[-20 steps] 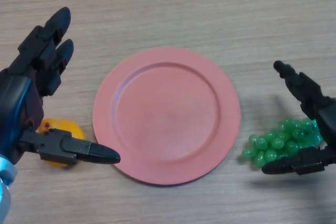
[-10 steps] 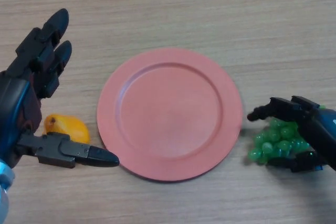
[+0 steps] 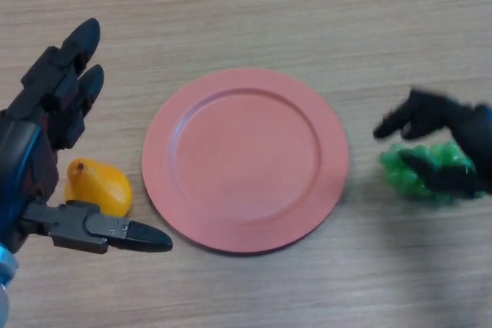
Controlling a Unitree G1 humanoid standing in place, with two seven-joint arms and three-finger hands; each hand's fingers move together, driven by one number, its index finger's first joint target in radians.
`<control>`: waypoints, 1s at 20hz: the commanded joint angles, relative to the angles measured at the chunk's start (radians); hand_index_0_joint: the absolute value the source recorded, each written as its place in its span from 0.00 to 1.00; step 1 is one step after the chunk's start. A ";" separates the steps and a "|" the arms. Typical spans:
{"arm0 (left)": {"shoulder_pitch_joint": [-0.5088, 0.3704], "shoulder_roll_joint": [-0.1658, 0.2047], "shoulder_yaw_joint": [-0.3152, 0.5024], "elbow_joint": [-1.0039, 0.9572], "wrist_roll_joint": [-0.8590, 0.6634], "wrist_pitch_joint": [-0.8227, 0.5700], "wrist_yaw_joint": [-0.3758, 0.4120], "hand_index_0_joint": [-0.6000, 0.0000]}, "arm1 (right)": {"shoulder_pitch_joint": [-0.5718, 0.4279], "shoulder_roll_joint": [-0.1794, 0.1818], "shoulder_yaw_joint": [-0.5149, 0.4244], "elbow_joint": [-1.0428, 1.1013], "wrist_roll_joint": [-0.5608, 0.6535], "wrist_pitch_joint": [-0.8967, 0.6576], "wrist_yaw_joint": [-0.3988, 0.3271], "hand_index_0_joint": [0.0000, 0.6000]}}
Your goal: Pick up the green grapes and place it on the plate
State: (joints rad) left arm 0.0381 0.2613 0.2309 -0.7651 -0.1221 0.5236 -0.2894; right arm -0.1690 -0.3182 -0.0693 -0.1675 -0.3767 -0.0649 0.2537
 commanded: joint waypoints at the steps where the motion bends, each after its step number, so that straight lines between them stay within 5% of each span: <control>1: -0.026 0.025 0.065 -0.076 -0.012 -0.076 0.000 1.00 | -0.080 0.061 0.049 -0.198 0.189 0.090 0.022 1.00; 5: -0.028 0.026 0.085 -0.089 -0.035 -0.060 0.003 1.00 | -0.156 0.118 0.174 -0.283 0.196 0.213 -0.008 1.00; 12: -0.028 0.030 0.099 -0.076 -0.047 -0.077 0.007 1.00 | -0.142 0.128 0.176 -0.310 0.129 0.224 -0.024 1.00; 16: -0.040 0.033 0.072 -0.067 -0.039 -0.062 0.016 1.00 | -0.110 0.120 0.126 -0.401 0.195 0.303 0.009 0.25; 17: -0.054 0.035 0.043 -0.061 -0.031 -0.041 0.023 1.00 | -0.088 0.088 0.075 -0.475 0.279 0.384 0.023 0.01; 20: -0.070 0.034 0.011 -0.040 -0.012 -0.058 0.033 1.00 | -0.060 0.033 0.033 -0.438 0.221 0.286 0.053 0.00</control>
State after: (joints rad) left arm -0.0077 0.2643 0.1962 -0.7581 -0.1323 0.5534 -0.2845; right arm -0.1971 -0.2705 0.0091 -0.5403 -0.1660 0.3252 0.3193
